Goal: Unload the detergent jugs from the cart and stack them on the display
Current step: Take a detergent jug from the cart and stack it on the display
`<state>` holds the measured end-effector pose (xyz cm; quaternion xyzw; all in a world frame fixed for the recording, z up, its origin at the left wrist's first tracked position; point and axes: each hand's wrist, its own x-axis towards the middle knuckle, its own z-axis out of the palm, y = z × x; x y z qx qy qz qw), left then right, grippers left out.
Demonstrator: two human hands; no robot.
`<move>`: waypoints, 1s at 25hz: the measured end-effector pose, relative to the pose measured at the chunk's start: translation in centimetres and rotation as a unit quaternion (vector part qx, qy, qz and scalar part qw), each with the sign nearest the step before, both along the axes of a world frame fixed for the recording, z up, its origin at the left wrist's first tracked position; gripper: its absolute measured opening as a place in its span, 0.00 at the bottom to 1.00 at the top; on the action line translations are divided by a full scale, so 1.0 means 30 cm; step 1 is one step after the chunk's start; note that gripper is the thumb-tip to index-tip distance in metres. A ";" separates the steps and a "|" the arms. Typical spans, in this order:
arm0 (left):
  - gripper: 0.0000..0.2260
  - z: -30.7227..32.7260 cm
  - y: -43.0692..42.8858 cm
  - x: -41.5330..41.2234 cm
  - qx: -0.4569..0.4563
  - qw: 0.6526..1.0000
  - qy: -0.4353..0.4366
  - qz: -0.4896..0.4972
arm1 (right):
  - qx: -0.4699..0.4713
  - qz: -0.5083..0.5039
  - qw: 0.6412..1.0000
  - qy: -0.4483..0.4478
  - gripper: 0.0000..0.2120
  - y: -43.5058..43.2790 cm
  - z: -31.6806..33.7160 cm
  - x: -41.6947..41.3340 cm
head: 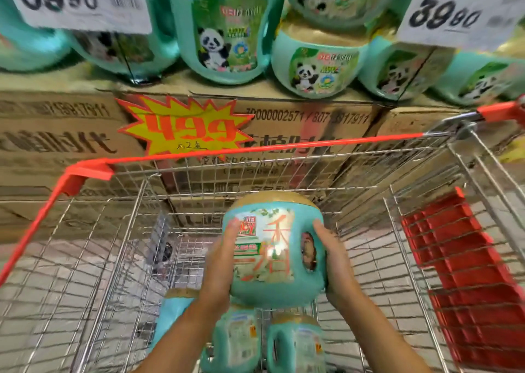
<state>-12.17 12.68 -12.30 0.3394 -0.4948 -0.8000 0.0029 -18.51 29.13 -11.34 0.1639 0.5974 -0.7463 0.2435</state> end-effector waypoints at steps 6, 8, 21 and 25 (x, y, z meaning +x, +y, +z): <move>0.26 0.133 -0.066 0.125 -0.016 0.996 0.008 0.091 | 0.043 0.036 0.996 0.074 0.28 -0.096 0.115 0.084; 0.24 0.158 -0.089 0.195 -0.019 0.992 0.016 0.124 | 0.044 0.077 0.992 0.085 0.29 -0.136 0.145 0.117; 0.32 0.407 -0.471 0.553 -0.068 0.978 0.152 0.128 | -0.029 0.131 0.966 0.221 0.23 -0.552 0.439 0.368; 0.33 0.501 -0.697 0.649 -0.094 0.975 0.185 0.084 | -0.046 0.145 0.955 0.256 0.23 -0.740 0.515 0.453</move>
